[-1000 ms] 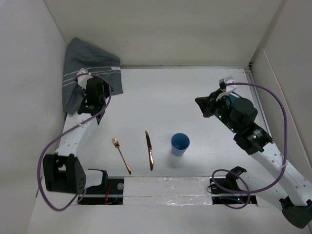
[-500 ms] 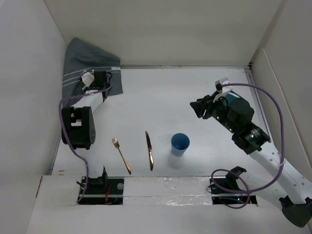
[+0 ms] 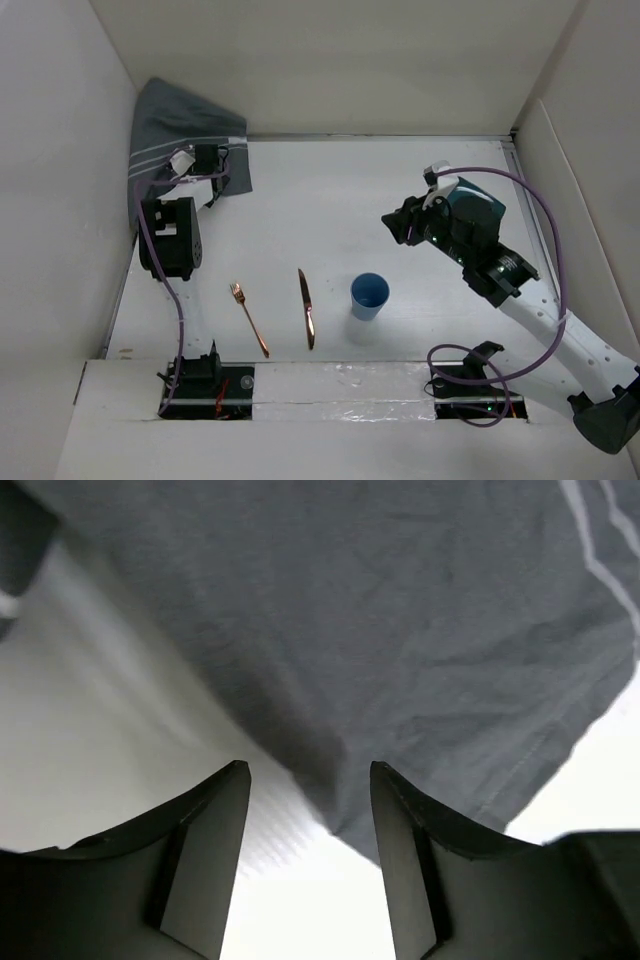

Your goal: Set the dinner table for one person

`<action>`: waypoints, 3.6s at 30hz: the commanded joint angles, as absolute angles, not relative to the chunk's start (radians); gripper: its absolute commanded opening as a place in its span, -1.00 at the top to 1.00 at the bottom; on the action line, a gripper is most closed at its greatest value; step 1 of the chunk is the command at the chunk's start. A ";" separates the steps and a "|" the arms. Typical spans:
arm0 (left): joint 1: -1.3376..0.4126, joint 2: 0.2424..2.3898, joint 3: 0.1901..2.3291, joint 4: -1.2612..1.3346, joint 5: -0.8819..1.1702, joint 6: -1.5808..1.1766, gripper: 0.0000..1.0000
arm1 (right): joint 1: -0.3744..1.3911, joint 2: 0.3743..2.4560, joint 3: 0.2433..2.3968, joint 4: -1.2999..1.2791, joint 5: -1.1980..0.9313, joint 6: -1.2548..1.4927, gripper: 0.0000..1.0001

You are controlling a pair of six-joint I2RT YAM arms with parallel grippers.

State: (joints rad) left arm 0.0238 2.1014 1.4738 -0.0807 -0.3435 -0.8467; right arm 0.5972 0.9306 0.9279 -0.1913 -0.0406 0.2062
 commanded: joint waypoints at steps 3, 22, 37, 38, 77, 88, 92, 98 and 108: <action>0.029 2.138 1.571 -0.083 -0.285 -0.877 0.20 | 0.606 0.943 0.945 -0.143 -0.055 0.196 0.10; -0.368 2.100 1.540 0.252 0.115 -0.818 1.00 | 0.555 1.109 0.973 -0.060 0.182 0.241 -0.35; -0.609 2.090 1.568 0.081 -0.024 -0.587 0.42 | 0.336 1.422 0.980 0.032 0.184 0.348 -0.05; -0.609 2.060 1.504 0.119 -0.038 -0.598 0.41 | 0.336 1.443 0.976 0.050 0.180 0.357 0.48; -0.350 1.201 0.563 0.241 -0.390 -1.012 -0.02 | 0.275 2.250 1.700 -0.219 0.098 0.600 0.62; -0.350 1.177 0.482 0.206 -0.409 -1.005 -0.09 | 0.255 1.912 1.474 0.089 0.118 0.477 1.00; -0.301 1.222 0.500 0.186 -0.390 -1.014 -0.12 | 0.244 1.862 1.440 0.092 0.095 0.445 1.00; -0.209 1.367 0.569 0.202 -0.325 -1.003 -0.13 | 0.244 1.853 1.385 0.109 0.061 0.440 1.00; -0.209 1.623 0.788 0.174 -0.226 -0.913 0.02 | 0.244 1.821 1.341 0.137 -0.023 0.428 1.00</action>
State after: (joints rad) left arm -0.2077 1.5799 0.7177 0.2028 -0.2668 -0.9615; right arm 0.2485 1.8584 1.3415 0.0761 0.0219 0.4442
